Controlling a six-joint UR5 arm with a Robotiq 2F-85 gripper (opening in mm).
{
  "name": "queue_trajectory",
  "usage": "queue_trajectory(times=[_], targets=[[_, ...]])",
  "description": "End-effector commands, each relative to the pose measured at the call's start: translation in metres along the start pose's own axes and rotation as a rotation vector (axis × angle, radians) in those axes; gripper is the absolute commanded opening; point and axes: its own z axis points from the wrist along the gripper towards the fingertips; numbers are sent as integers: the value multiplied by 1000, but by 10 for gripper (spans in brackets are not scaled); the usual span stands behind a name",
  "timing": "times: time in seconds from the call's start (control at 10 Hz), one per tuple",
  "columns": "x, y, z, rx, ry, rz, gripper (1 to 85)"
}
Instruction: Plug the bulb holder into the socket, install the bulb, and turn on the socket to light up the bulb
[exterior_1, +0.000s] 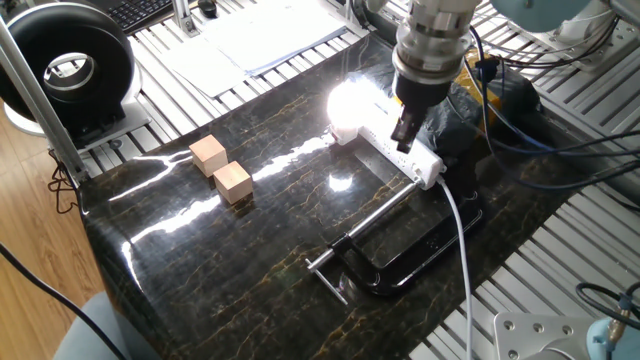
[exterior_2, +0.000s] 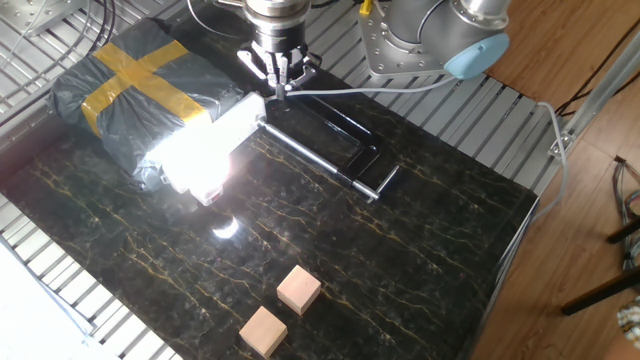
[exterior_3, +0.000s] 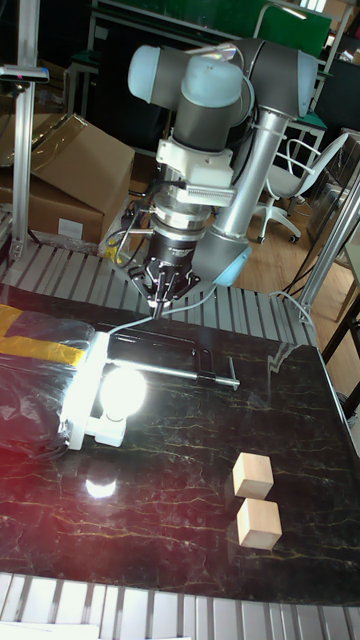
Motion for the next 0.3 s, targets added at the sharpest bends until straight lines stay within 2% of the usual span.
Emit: queue_trajectory(times=[0.0,0.1,0.2], targets=[[-14,1,-6,-33,-39,207,13],[-12,2,-5,-35,-27,228,13],[-10,-1,-6,-18,-23,237,13]])
